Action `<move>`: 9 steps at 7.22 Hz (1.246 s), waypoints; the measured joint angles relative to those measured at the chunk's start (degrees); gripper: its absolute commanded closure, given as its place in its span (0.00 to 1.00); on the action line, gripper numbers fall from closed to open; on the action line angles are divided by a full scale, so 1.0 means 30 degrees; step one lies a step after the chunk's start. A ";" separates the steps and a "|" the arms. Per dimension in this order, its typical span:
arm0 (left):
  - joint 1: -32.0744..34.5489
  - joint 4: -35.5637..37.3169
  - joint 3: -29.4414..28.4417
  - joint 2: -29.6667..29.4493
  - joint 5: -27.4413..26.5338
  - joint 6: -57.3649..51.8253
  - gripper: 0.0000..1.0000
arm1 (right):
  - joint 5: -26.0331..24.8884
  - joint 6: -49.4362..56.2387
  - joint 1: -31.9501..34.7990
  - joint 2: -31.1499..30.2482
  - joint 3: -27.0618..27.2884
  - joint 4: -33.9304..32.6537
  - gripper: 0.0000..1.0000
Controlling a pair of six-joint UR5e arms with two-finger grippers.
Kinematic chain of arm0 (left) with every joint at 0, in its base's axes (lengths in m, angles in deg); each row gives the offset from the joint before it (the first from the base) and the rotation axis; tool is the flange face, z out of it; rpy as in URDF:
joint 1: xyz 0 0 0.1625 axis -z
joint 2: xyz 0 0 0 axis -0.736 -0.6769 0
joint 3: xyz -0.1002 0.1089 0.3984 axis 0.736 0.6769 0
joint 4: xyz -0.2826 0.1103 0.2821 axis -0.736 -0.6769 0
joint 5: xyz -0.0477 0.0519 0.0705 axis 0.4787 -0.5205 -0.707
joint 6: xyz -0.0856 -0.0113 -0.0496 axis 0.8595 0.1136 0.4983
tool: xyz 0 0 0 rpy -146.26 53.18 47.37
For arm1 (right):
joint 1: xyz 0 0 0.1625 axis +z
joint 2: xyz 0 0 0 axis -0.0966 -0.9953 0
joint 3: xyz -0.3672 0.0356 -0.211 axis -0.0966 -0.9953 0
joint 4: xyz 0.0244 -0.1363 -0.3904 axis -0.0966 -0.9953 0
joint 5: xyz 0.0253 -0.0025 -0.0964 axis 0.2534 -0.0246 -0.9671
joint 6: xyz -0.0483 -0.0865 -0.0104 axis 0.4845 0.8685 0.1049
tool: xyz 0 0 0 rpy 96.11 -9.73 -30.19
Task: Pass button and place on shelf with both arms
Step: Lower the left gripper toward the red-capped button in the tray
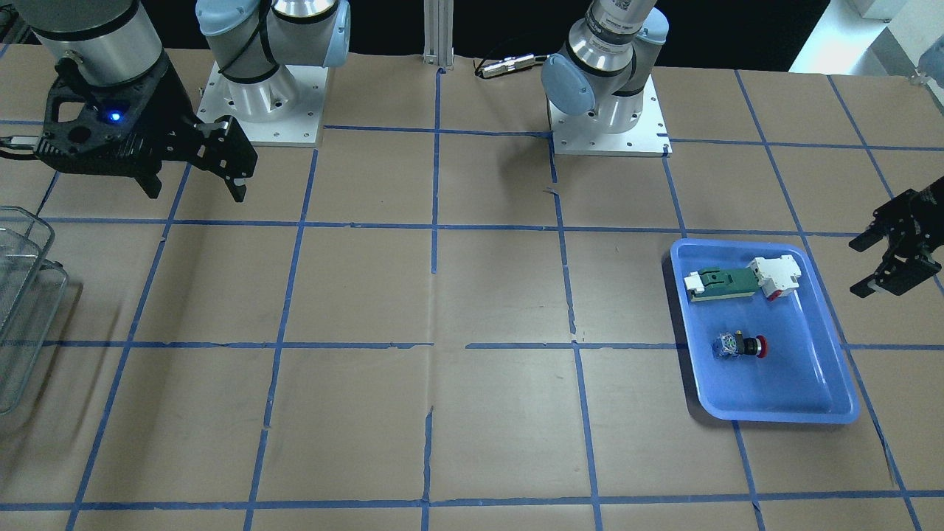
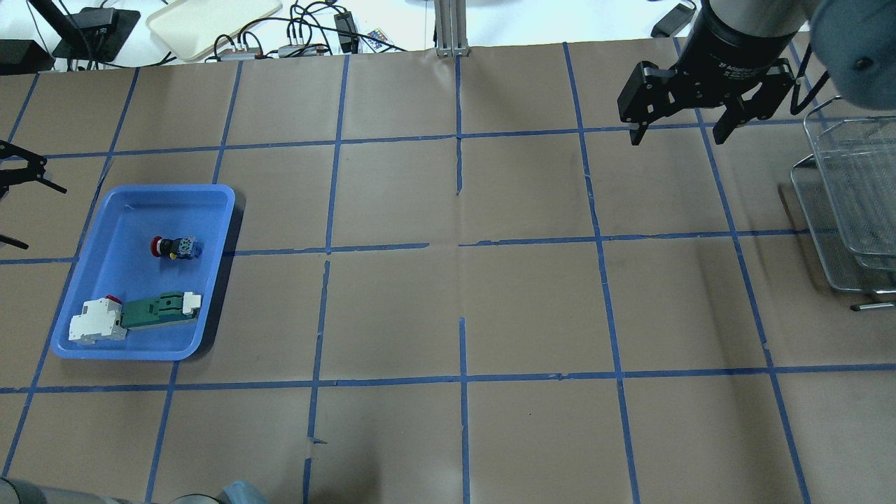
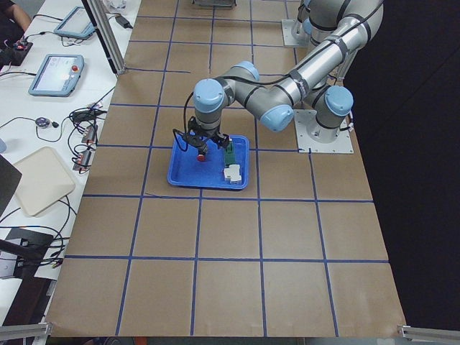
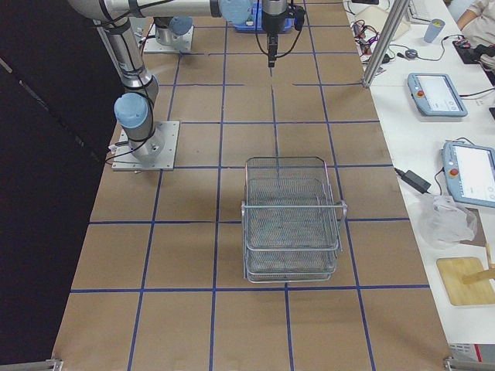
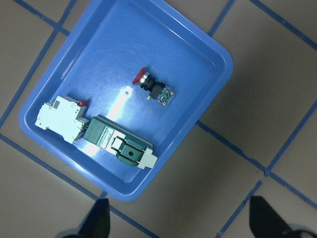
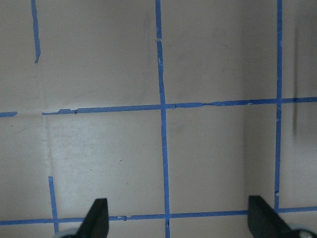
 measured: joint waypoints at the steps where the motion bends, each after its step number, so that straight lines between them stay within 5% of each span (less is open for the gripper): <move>1: -0.0054 0.0985 -0.0049 -0.1029 0.0909 0.0830 0.00 | -0.0007 0.0052 -0.0003 -0.0006 0.0004 -0.0007 0.00; 9: -0.0079 0.1627 -0.0092 -0.5251 0.3914 0.6620 0.00 | -0.0029 0.0223 0.0010 -0.0004 0.0048 -0.0021 0.00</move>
